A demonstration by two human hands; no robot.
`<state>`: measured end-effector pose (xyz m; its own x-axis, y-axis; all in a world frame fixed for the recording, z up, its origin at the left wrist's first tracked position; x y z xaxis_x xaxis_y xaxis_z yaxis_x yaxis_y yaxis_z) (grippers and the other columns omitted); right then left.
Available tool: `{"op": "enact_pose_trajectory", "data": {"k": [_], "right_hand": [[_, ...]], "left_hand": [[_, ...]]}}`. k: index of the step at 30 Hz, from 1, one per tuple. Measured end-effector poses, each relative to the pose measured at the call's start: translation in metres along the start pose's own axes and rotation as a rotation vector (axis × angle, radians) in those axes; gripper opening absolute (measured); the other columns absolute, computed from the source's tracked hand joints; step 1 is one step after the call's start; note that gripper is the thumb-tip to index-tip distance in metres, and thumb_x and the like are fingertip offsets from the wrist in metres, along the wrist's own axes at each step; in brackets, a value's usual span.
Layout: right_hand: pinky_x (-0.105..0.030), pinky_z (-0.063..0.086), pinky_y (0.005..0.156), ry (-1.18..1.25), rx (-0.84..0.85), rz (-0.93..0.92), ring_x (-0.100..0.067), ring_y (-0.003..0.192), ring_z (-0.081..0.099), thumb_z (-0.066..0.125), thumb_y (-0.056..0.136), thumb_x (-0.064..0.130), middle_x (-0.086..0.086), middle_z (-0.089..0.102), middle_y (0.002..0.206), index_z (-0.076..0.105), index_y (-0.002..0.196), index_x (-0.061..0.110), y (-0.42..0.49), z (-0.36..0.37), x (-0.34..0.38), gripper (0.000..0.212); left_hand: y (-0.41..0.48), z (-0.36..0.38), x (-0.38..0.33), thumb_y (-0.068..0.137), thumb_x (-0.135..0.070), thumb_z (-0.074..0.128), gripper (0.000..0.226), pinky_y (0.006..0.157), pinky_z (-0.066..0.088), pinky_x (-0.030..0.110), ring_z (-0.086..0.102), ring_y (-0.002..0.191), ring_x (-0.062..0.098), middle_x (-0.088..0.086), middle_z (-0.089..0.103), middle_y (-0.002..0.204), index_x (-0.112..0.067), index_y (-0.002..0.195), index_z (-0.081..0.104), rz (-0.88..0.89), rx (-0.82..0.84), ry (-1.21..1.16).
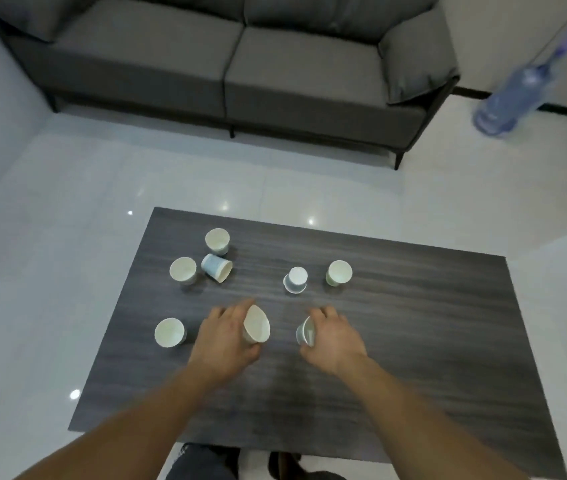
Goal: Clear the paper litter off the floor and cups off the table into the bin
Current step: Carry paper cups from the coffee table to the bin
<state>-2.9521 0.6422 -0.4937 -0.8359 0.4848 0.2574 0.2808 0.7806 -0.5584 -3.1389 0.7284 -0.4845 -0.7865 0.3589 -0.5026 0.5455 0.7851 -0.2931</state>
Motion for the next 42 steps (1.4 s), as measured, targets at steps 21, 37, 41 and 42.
{"op": "enact_pose_trajectory", "data": {"k": [21, 37, 41, 42], "right_hand": [[-0.039, 0.049, 0.091, 0.490, -0.551, 0.849, -0.028, 0.116, 0.049, 0.063, 0.083, 0.047, -0.005, 0.045, 0.134, 0.040, 0.139, 0.022, -0.414, 0.085, -0.132, 0.066], [-0.036, 0.046, 0.093, 0.823, -0.710, 1.520, -0.027, 0.123, 0.045, 0.062, 0.084, 0.041, -0.005, 0.039, 0.141, 0.029, 0.149, 0.024, -0.834, 0.327, -0.242, 0.075], [-0.035, 0.045, 0.093, 0.906, -0.724, 1.611, -0.027, 0.123, 0.044, 0.062, 0.084, 0.041, -0.005, 0.038, 0.141, 0.029, 0.149, 0.024, -0.880, 0.367, -0.268, 0.074], [-0.035, 0.045, 0.094, 0.928, -0.720, 1.623, -0.027, 0.123, 0.044, 0.062, 0.084, 0.041, -0.005, 0.038, 0.141, 0.029, 0.149, 0.024, -0.887, 0.376, -0.277, 0.074]], "left_hand": [[-0.191, 0.090, -0.304, 0.075, -0.033, 0.068, 0.081, 0.099, 0.042, 0.040, 0.043, 0.121, 0.028, 0.004, 0.038, 0.137, -0.021, 0.146, 0.030, 1.064, 0.435, 0.272], [-0.598, 0.342, -0.487, 0.074, -0.037, 0.071, 0.084, 0.097, 0.043, 0.033, 0.043, 0.122, 0.021, -0.001, 0.037, 0.137, -0.025, 0.146, 0.029, 1.599, 0.833, 0.370], [-0.650, 0.392, -0.518, 0.074, -0.036, 0.072, 0.084, 0.097, 0.043, 0.035, 0.042, 0.122, 0.021, -0.001, 0.036, 0.138, -0.025, 0.146, 0.030, 1.654, 0.898, 0.411], [-0.659, 0.405, -0.525, 0.074, -0.036, 0.071, 0.084, 0.097, 0.044, 0.035, 0.042, 0.122, 0.021, -0.001, 0.036, 0.138, -0.025, 0.146, 0.029, 1.662, 0.917, 0.423]]}}
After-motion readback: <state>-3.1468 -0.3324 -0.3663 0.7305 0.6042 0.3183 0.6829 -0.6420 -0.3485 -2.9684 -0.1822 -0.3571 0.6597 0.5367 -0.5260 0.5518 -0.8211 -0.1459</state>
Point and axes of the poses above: each hand's wrist, its own y-axis towards the middle knuckle, its own z-axis out of the palm, x = y × z, the point moved 4 cm from there along y, towards the middle knuckle
